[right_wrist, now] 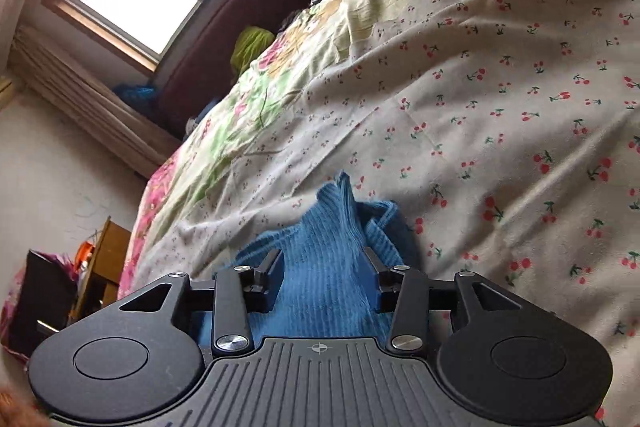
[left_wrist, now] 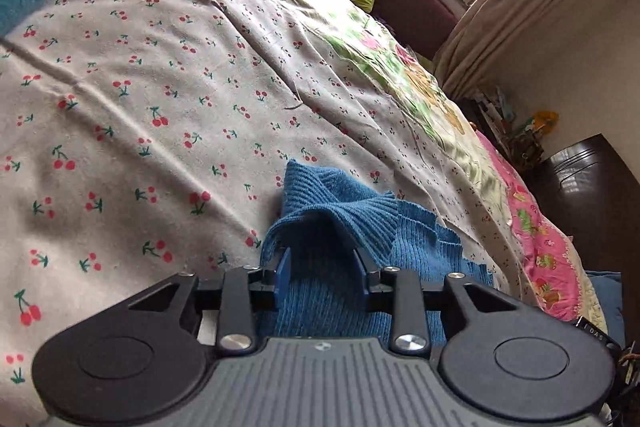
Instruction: Fold small clothes
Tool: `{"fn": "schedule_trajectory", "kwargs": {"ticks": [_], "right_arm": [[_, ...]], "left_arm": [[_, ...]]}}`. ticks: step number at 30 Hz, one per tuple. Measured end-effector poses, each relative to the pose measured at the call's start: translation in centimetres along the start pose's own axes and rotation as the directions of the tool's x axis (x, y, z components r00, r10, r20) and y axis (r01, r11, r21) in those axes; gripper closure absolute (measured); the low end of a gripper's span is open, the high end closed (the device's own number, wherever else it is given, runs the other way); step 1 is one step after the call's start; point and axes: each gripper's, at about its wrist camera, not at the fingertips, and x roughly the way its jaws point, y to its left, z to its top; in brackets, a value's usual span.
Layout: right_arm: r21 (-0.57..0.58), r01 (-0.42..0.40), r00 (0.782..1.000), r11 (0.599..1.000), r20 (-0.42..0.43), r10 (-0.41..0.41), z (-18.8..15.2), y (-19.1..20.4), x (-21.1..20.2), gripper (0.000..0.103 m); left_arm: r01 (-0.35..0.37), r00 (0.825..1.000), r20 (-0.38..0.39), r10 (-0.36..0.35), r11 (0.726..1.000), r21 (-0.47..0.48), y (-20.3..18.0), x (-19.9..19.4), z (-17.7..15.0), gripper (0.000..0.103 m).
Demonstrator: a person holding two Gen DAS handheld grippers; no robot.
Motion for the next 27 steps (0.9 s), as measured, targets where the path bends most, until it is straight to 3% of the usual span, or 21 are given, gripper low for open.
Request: {"fn": "schedule_trajectory", "kwargs": {"ticks": [6, 11, 14, 16, 18, 20, 22, 23, 25, 27], "right_arm": [[-0.119, 0.066, 0.994, 0.991, -0.078, -0.075, -3.2, -0.1, -0.3, 0.062], [-0.239, 0.076, 0.989, 0.968, -0.104, -0.103, -4.6, 1.2, -0.1, 0.068], [-0.264, 0.094, 0.987, 0.96, -0.099, -0.124, -4.8, 1.4, -0.1, 0.077], [-0.249, 0.089, 0.989, 0.964, -0.097, -0.116, -4.6, 1.2, -0.3, 0.086], [-0.24, 0.076, 0.99, 0.968, -0.1, -0.102, -4.5, 0.9, -0.5, 0.089], [-0.236, 0.08, 0.989, 0.968, -0.103, -0.107, -4.5, 0.5, -0.4, 0.089], [-0.237, 0.076, 0.988, 0.969, -0.111, -0.105, -4.8, 0.3, -0.4, 0.089], [-0.24, 0.075, 0.989, 0.968, -0.11, -0.104, -4.9, 0.2, -0.4, 0.088], [-0.241, 0.069, 0.989, 0.968, -0.113, -0.098, -5.0, 0.2, -0.3, 0.085], [-0.231, 0.066, 0.988, 0.971, -0.12, -0.096, -5.0, 0.2, 0.0, 0.085]], "left_arm": [[-0.041, 0.999, -0.032, 0.041, 0.999, 0.008, 0.9, -1.1, -1.8, 0.051], [-0.154, 0.987, -0.025, 0.161, 0.97, 0.186, -0.9, -1.1, -3.2, 0.052], [-0.156, 0.986, -0.024, 0.166, 0.962, 0.224, -1.7, -0.5, -2.8, 0.054], [-0.106, 0.994, -0.01, 0.11, 0.977, 0.184, -1.7, -0.7, -1.9, 0.063], [-0.049, 0.999, -0.015, 0.05, 0.996, 0.074, -0.3, -0.6, -0.9, 0.066], [-0.043, 0.999, -0.035, 0.041, 0.998, -0.051, 1.7, 0.3, 0.0, 0.07], [-0.062, 0.997, -0.049, 0.058, 0.994, -0.091, 2.7, 0.5, 0.1, 0.07], [-0.079, 0.996, -0.041, 0.077, 0.995, -0.058, 2.3, 0.3, 0.0, 0.07], [-0.126, 0.992, -0.001, 0.127, 0.985, 0.121, -0.3, -0.1, -0.6, 0.07], [-0.168, 0.985, 0.017, 0.171, 0.943, 0.287, -3.0, 0.6, -1.2, 0.064]]}}
